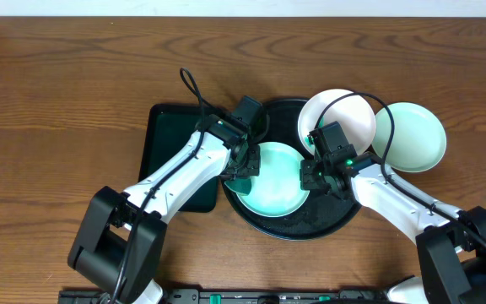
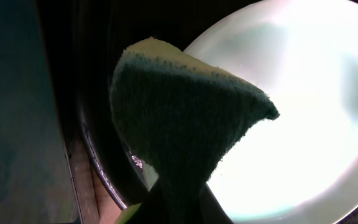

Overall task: Clean dirty plates on tray and stack at the side
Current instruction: 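Keep scrubbing the teal plate surface with the left-held sponge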

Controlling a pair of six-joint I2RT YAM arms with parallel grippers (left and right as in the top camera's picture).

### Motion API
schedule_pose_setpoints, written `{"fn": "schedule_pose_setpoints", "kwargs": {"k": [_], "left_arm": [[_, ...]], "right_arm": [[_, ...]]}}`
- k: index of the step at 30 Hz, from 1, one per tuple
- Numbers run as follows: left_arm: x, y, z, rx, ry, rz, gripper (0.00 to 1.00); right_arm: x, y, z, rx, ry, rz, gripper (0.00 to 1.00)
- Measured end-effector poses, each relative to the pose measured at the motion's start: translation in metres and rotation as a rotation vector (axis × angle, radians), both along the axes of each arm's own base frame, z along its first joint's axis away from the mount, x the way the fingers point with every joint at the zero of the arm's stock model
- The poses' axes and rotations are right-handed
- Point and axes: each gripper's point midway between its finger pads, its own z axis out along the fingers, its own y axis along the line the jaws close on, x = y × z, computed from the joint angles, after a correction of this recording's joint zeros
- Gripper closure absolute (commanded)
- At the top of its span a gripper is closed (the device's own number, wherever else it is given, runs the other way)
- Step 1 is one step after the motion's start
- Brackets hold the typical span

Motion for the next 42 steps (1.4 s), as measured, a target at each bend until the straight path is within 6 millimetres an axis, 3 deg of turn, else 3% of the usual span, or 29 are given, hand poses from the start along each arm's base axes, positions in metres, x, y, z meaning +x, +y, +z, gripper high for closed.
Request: {"fn": "schedule_pose_setpoints", "kwargs": {"k": [16,24,31,34,42], "left_arm": [[-0.001,0.000,0.000,-0.002,0.007,0.027,0.92],[-0.001,0.000,0.000,-0.001,0.006,0.027,0.93],[-0.001,0.000,0.000,-0.001,0.006,0.027,0.93],[-0.001,-0.002,0.000,-0.003,0.003,0.021,0.92],[0.003,-0.029,0.004,-0.052,-0.061,-0.008,0.93]], "right_arm": [[0.000,0.000,0.000,0.000,0.000,0.000,0.99],[0.000,-0.001,0.000,-0.004,-0.001,-0.003,0.80],[0.001,-0.001,0.000,-0.004,-0.005,-0.004,0.90],[0.001,-0.001,0.000,-0.005,-0.007,-0.001,0.99],[0.002,0.000,0.000,-0.002,-0.007,-0.004,0.99]]}}
